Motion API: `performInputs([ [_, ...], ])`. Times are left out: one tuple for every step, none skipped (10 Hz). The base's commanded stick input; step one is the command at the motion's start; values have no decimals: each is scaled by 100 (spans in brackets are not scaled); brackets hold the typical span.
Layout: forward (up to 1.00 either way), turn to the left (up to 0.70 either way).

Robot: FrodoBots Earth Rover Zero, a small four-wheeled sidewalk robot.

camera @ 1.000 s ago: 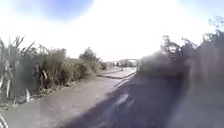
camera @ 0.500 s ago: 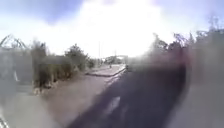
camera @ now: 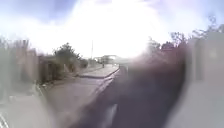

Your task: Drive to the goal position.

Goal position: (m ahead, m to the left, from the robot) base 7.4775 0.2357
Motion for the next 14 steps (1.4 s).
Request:
performInputs([
  [85, 0],
  [85, 0],
  [85, 0],
  [85, 0],
  [85, 0],
  [85, 0],
  [85, 0],
  [85, 0],
  [85, 0],
  [85, 0],
  [85, 0],
  [85, -7],
  [85, -19],
  [85, -31],
])
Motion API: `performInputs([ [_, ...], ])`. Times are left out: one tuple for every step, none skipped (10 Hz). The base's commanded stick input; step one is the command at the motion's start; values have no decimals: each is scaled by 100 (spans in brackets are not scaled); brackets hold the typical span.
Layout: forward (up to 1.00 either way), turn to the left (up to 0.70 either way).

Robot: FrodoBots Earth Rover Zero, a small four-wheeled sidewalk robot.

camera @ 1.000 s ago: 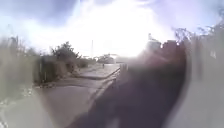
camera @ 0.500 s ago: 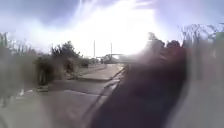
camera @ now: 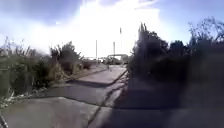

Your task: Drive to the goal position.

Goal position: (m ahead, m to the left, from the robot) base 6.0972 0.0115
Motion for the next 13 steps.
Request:
performInputs([
  [85, -34],
  [85, -34],
  [85, -34],
  [85, -33],
  [85, -32],
  [85, 0],
  [85, 0],
  [85, 0],
  [85, 0],
  [85, 0],
  [85, 0],
  [85, 0],
  [85, 0],
])
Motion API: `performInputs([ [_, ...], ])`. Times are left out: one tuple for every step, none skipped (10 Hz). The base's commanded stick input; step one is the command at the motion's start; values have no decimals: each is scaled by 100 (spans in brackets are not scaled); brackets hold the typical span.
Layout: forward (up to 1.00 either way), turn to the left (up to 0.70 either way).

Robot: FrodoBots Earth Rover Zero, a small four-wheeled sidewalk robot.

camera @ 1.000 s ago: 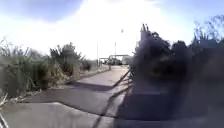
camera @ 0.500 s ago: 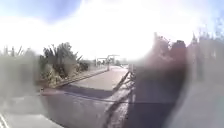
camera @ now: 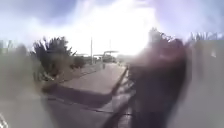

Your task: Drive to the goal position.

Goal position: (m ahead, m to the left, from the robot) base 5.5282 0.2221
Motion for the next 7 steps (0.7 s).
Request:
performInputs([
  [85, 0],
  [85, 0],
  [85, 0],
  [85, 0],
  [85, 12],
  [85, 24],
  [85, 0],
])
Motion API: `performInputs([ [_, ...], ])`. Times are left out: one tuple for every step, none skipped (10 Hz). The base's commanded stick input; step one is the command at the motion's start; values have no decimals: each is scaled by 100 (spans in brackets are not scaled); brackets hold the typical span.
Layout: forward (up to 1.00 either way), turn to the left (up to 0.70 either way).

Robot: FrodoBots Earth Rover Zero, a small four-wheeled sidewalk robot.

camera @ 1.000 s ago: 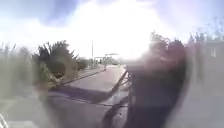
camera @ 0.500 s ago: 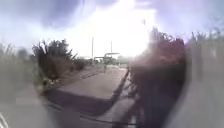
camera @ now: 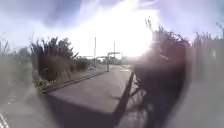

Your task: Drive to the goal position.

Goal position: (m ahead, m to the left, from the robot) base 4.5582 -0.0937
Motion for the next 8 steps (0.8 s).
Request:
performInputs([
  [85, 0],
  [85, 0],
  [85, 0],
  [85, 0],
  [85, 0],
  [85, -20],
  [85, -25],
  [85, -31],
])
